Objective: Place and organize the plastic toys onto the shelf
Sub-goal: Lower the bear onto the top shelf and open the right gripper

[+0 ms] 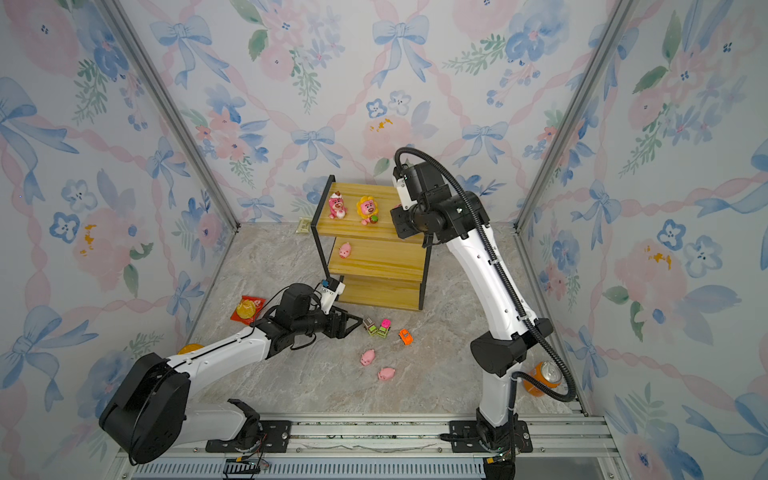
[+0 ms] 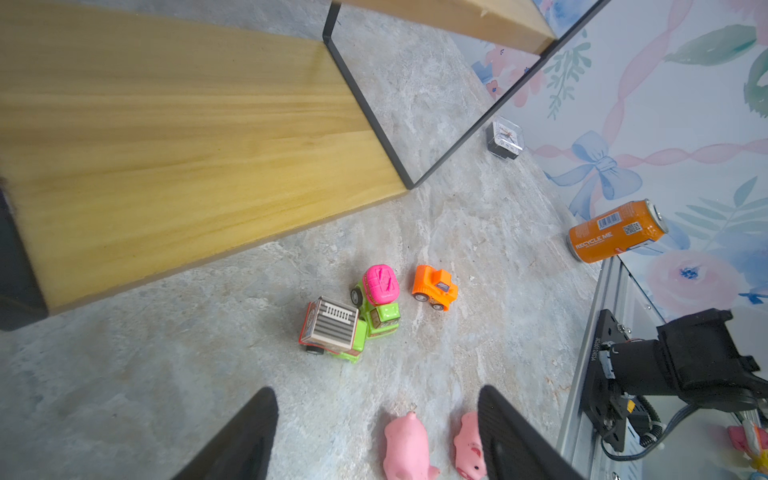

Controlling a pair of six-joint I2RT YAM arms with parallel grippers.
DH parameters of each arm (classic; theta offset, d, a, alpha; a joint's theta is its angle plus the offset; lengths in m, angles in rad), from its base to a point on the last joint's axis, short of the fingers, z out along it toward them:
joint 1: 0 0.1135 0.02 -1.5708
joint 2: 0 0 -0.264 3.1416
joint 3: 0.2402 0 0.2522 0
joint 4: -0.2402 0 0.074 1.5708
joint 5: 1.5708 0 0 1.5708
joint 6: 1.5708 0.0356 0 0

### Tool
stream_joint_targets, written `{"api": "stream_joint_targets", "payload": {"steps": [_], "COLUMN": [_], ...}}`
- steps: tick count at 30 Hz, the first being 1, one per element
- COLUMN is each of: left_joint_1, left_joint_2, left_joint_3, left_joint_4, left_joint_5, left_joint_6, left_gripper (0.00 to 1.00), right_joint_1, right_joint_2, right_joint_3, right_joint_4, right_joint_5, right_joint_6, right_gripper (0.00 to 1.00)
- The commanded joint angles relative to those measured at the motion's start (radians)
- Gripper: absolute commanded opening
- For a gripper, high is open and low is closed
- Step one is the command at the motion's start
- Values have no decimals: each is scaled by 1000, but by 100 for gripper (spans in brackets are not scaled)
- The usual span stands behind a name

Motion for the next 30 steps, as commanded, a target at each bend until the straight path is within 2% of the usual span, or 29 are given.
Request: {"api": "stream_joint_targets", "payload": {"steps": [1, 6, 30], "left_joint_1": [2, 3, 5], "left_joint_2": [1, 0, 5], "left_joint_3": [6, 7, 3], "left_joint_4": [3, 2, 2], "left_joint_5": [2, 3, 0], "left_joint_6": [22, 22, 20], "left_gripper": [77, 77, 77], "right_joint_1": [-11, -11, 4], "right_joint_2": [9, 7, -96], "right_joint_3": [-9, -18, -115], "right_joint_4": [16, 24, 89], "right_joint_5": [16, 23, 54], "right_joint_6": [-17, -19, -28], "right_gripper": [51, 58, 71]}}
